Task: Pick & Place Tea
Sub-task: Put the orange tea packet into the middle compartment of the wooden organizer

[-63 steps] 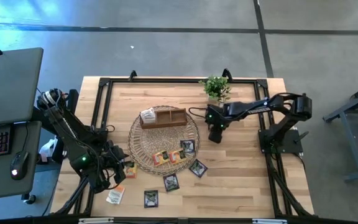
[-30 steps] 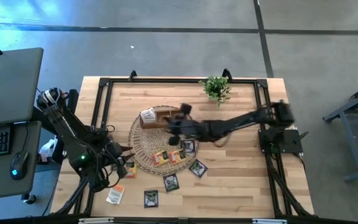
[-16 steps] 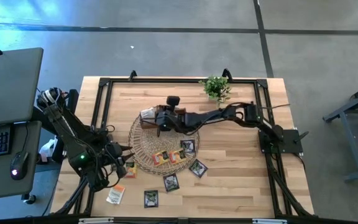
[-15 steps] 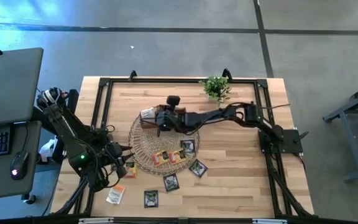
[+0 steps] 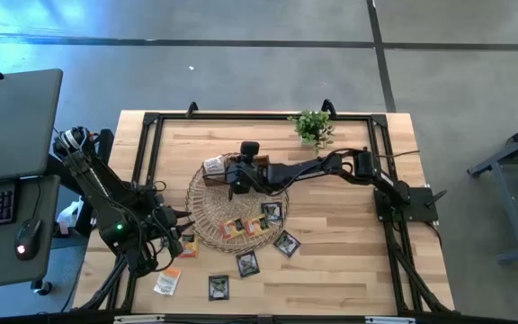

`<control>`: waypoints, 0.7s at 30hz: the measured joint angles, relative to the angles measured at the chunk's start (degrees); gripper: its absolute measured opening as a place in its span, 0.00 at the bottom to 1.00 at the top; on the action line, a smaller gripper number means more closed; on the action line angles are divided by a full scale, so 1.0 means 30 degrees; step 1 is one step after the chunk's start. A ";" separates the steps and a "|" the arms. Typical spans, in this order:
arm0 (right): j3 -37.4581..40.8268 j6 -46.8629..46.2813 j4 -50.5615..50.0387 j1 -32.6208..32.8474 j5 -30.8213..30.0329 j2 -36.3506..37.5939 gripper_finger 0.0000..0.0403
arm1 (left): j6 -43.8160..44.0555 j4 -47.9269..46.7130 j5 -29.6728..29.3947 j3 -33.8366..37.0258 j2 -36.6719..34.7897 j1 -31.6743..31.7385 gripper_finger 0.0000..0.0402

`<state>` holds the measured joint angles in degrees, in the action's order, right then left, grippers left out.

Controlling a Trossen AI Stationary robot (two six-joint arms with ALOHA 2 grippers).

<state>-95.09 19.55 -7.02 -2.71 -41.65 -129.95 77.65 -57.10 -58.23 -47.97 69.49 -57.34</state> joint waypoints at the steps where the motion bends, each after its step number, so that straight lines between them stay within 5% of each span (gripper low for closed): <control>1: 0.0000 0.0006 -0.0003 -0.0003 0.0000 0.0000 0.11 | 0.0000 0.0000 0.0003 0.0000 0.0000 0.0000 0.32; 15: -0.1289 0.1546 -0.0840 0.1843 -0.2514 0.0007 0.35 | 0.0051 0.0068 0.0011 0.0002 0.0007 -0.0007 0.32; 21: -0.3429 -0.2686 -0.5150 0.3262 0.2142 0.0015 0.38 | 0.0051 0.0175 0.0013 0.0007 0.0007 0.0000 0.32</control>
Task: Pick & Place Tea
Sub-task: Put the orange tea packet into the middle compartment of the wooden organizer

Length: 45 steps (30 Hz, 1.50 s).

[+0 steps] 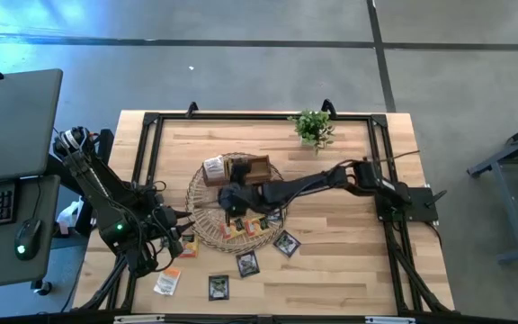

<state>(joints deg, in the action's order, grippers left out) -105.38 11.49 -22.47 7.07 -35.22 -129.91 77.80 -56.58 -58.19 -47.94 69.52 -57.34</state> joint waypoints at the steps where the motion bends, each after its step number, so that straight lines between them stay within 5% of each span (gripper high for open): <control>1: -0.0194 -0.0893 -0.0478 0.0303 0.1087 0.0015 0.38 | 0.0007 0.0000 0.0000 0.0000 0.0000 0.0000 0.32; 9: -0.0183 -0.2749 -0.1359 0.2565 0.4943 -0.0198 0.41 | 0.0007 0.0067 0.0005 0.0007 0.0000 0.0000 0.32; 14: -0.0199 -1.0139 -0.1205 0.2553 0.4284 -0.0309 0.43 | 0.0007 0.0517 -0.0190 0.0007 0.0007 0.0000 0.32; 19: 0.1255 -1.2490 0.0065 0.2162 0.1633 -0.0554 0.42 | 0.0007 0.0544 -0.0418 0.0007 0.0007 -0.0003 0.32; 22: 0.2932 -1.4227 0.1831 0.1871 0.2850 -0.0561 0.40 | 0.0007 0.0534 -0.0409 0.0007 0.0007 -0.0007 0.32; 33: 0.6298 -1.4326 0.5881 0.1506 0.3657 -0.0437 0.32 | -0.0342 0.0546 -0.0469 0.0007 0.0007 -0.0007 0.32; 40: 0.6474 -1.2980 0.6177 0.1508 0.3508 -0.0377 0.05 | -0.0342 0.0539 -0.0520 0.0007 0.0007 -0.0007 0.32; 45: 0.6605 -1.1196 0.5844 0.1531 0.3716 0.0502 0.05 | -0.0350 0.0525 -0.0513 0.0007 0.0007 -0.0007 0.32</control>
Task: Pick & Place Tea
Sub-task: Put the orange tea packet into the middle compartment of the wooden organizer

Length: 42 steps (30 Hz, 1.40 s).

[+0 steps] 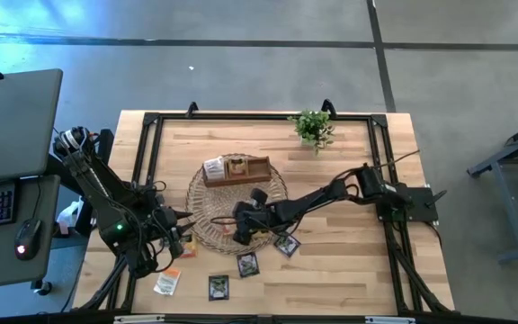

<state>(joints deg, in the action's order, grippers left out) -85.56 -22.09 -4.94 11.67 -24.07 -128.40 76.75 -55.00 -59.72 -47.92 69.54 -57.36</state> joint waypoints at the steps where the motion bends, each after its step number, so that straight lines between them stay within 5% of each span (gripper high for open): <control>1: 0.0031 0.0723 -0.0039 0.0005 -0.0156 0.0339 0.04 | 0.0000 0.0014 0.0000 0.0000 0.0000 0.0000 0.32; 14: -0.0064 1.4094 0.0443 -0.1009 -0.5350 0.4023 0.01 | 0.0000 0.0001 0.0044 0.0000 0.0000 0.0007 0.32; 18: -0.0051 1.7253 0.0869 -0.2491 -0.3926 0.3957 0.01 | -0.0022 0.0001 0.0044 0.0000 0.0000 0.0007 0.32; 33: -0.0073 2.0104 -0.2198 -0.5206 0.2094 0.3972 0.00 | -0.0073 -0.0132 0.0029 0.0000 0.0000 0.0007 0.32; 42: -0.0073 2.1197 -0.1044 -0.5299 0.1902 0.3972 0.03 | -0.0073 -0.0139 -0.0004 0.0000 0.0000 0.0007 0.32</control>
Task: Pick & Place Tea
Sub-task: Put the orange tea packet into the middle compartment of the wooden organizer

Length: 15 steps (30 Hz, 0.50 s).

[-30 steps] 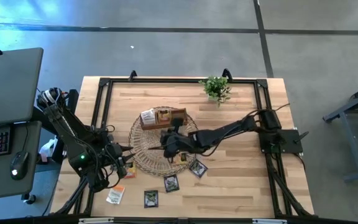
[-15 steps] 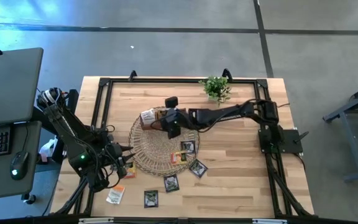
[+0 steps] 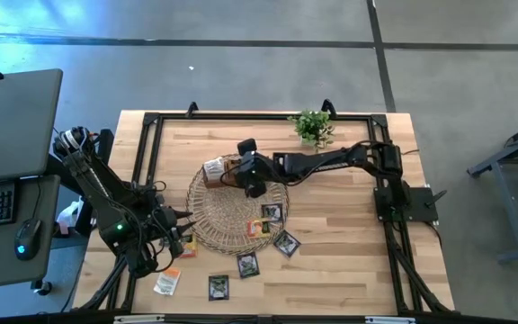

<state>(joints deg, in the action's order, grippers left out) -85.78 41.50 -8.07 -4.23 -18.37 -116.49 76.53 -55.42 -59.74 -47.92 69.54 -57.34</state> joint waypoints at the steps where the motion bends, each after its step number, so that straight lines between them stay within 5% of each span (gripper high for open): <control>1: 0.0000 0.0139 0.0031 0.0000 0.0372 0.0000 0.03 | 0.0000 0.0000 -0.0048 0.0000 0.0000 0.0000 0.32; 15: 0.0000 -0.3181 0.1016 -0.0222 0.0176 0.0000 0.26 | 0.0000 0.0000 -0.0243 0.0000 0.0000 -0.0007 0.32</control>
<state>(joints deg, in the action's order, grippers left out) -85.78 31.95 -5.02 -4.89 -17.84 -116.49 76.53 -55.42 -60.47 -47.92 69.54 -57.36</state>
